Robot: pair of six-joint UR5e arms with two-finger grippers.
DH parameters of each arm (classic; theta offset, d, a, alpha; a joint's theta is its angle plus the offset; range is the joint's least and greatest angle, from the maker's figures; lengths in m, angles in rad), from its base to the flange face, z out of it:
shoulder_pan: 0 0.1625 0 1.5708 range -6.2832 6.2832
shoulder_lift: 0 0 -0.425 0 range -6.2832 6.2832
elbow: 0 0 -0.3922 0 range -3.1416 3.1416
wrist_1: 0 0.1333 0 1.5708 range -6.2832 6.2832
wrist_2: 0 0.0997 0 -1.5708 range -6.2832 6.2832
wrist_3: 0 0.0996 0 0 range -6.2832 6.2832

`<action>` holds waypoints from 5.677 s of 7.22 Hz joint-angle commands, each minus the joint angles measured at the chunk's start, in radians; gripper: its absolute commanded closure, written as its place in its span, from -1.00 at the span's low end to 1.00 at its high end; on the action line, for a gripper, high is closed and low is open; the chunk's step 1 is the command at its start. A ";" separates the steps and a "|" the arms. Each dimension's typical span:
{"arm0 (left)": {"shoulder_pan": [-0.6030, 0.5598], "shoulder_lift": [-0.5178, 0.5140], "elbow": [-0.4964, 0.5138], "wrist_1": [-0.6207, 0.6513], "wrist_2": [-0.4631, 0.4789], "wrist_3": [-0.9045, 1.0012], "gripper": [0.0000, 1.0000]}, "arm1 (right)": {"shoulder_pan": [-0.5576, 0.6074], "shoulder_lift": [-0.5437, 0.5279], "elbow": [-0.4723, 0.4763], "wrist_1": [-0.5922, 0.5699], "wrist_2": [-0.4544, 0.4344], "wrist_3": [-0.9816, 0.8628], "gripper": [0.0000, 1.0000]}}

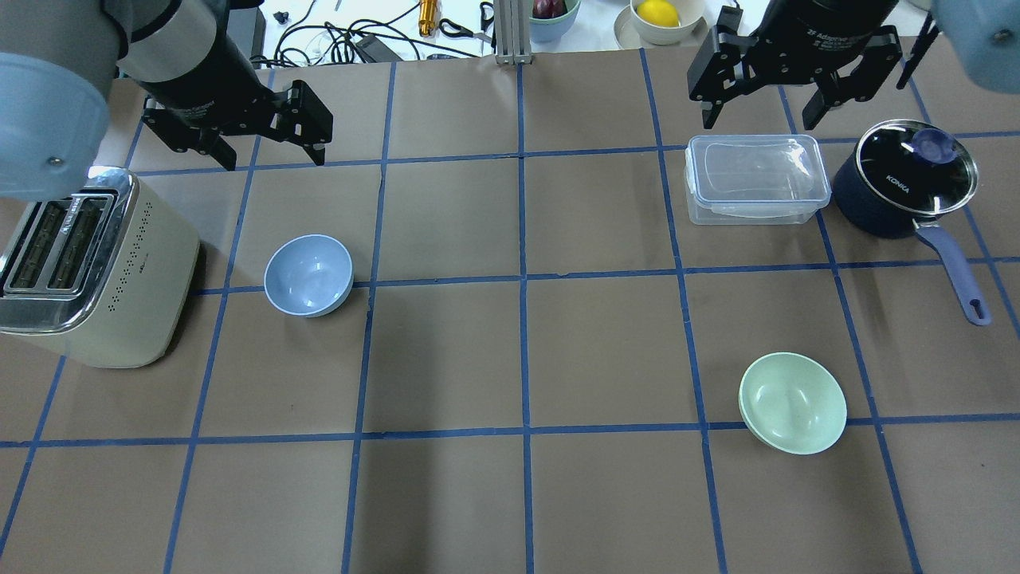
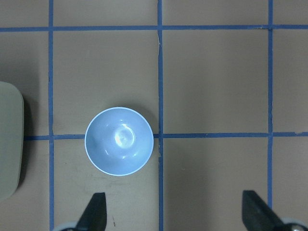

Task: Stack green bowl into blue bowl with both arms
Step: 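Move the left gripper down over the light blue bowl, then grasp the blue bowl with left gripper while right gripper descends to green bowl, then place blue bowl at center with left gripper while right grasps green bowl, then lift green bowl with right gripper toward blue bowl while left arm withdraws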

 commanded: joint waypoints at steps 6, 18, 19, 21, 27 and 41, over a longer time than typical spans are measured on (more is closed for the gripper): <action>0.006 -0.037 -0.145 0.027 0.005 0.000 -1.00 | 0.003 0.005 0.002 0.012 0.000 -0.004 -1.00; 0.000 -0.357 -0.353 0.564 0.097 0.077 0.99 | -0.304 0.031 0.118 0.089 -0.017 -0.451 -1.00; -0.044 -0.338 -0.341 0.550 0.082 0.017 0.99 | -0.342 0.029 0.155 0.089 -0.021 -0.479 -1.00; -0.286 -0.369 -0.229 0.547 0.051 -0.253 0.99 | -0.381 0.028 0.257 0.023 -0.032 -0.496 -1.00; -0.524 -0.456 -0.181 0.564 0.046 -0.593 0.99 | -0.382 0.002 0.745 -0.376 -0.132 -0.595 -0.92; 0.002 0.093 -0.077 -0.013 0.034 0.046 -1.00 | -0.146 0.130 0.460 -0.347 0.098 -0.158 1.00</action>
